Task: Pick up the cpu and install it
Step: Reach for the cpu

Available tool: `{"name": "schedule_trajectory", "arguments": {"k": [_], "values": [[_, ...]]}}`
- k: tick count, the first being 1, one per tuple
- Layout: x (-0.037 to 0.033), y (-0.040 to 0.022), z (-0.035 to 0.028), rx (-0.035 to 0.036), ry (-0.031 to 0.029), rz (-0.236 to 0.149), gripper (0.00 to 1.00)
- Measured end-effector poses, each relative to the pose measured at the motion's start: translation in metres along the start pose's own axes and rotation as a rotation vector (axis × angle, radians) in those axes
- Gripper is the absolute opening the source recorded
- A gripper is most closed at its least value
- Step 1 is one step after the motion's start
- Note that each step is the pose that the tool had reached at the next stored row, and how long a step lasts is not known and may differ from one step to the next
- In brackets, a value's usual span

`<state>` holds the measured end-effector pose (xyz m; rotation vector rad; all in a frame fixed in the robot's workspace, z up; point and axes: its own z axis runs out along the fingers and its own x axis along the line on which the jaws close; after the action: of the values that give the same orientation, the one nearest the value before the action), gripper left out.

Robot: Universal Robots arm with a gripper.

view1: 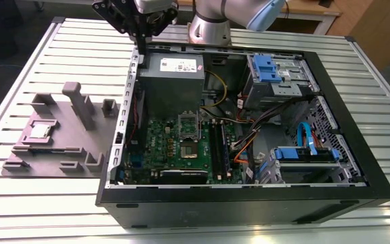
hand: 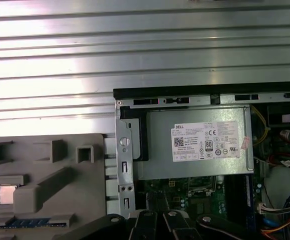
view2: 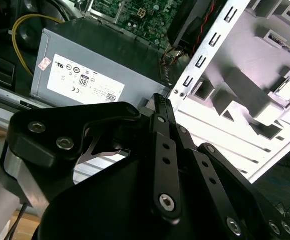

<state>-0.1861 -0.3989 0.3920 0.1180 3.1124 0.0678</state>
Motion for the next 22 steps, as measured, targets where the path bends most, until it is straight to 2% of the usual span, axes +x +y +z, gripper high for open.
{"name": "schedule_trajectory", "arguments": {"k": [22], "values": [[0.0105, -0.0009, 0.0015, 0.0004, 0.0027, 0.0, 0.1]]}}
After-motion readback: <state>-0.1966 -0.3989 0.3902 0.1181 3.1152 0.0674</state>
